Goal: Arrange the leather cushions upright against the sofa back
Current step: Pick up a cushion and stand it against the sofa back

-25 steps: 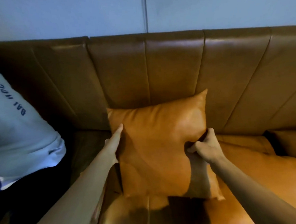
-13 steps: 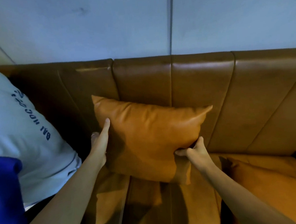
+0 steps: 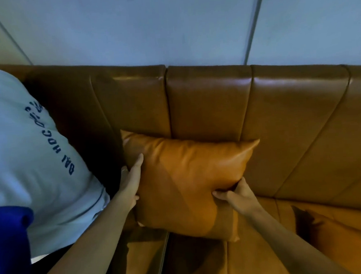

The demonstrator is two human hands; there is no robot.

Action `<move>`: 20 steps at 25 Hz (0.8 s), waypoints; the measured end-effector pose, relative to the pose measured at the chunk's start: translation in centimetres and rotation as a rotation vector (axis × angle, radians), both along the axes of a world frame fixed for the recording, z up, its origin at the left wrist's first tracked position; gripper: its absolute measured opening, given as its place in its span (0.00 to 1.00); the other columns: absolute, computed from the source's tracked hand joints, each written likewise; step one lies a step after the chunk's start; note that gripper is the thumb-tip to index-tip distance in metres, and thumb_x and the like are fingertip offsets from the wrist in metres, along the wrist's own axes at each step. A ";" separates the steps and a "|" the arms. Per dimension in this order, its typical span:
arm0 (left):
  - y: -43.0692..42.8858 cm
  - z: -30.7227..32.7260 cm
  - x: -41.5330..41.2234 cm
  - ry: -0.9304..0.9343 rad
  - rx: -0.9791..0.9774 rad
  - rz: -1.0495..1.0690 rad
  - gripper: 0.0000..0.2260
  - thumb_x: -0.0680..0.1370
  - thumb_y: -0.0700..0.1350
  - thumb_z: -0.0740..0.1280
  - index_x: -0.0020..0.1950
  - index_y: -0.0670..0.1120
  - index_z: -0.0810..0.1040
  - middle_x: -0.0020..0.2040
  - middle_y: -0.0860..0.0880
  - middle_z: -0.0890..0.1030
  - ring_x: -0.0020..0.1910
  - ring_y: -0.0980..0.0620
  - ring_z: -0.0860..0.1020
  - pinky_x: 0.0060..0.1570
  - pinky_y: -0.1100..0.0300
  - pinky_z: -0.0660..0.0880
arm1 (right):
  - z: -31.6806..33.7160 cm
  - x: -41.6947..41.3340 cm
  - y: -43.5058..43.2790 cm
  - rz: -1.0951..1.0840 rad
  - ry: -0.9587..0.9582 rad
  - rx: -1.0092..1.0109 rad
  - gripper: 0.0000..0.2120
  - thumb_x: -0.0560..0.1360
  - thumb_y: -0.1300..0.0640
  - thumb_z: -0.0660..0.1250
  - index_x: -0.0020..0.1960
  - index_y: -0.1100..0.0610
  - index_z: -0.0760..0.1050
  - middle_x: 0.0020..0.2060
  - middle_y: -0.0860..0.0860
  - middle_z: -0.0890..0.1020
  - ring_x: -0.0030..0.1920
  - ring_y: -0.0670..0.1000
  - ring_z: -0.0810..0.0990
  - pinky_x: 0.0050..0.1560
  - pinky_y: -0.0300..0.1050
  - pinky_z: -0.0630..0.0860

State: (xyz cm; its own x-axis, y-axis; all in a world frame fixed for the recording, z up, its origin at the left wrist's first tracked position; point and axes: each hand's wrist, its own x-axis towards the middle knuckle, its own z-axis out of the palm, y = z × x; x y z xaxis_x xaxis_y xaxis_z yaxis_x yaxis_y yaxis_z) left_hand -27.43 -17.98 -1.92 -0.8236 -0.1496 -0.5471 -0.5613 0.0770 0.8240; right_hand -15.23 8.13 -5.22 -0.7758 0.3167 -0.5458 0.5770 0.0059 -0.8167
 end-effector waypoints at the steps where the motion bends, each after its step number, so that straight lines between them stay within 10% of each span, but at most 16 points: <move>1: -0.2 -0.2 -0.3 0.003 -0.029 0.024 0.43 0.72 0.72 0.62 0.81 0.55 0.50 0.79 0.43 0.60 0.74 0.35 0.62 0.69 0.31 0.61 | -0.2 0.1 -0.3 0.000 0.013 0.022 0.48 0.62 0.47 0.80 0.73 0.45 0.55 0.67 0.51 0.72 0.67 0.59 0.71 0.67 0.61 0.71; 20: -2.4 -1.1 -1.7 0.022 -0.038 0.036 0.40 0.75 0.67 0.63 0.80 0.52 0.51 0.78 0.42 0.60 0.74 0.36 0.62 0.67 0.29 0.62 | -1.4 -2.3 -2.5 0.027 0.057 -0.014 0.46 0.69 0.53 0.77 0.74 0.54 0.48 0.72 0.55 0.64 0.72 0.60 0.65 0.69 0.56 0.68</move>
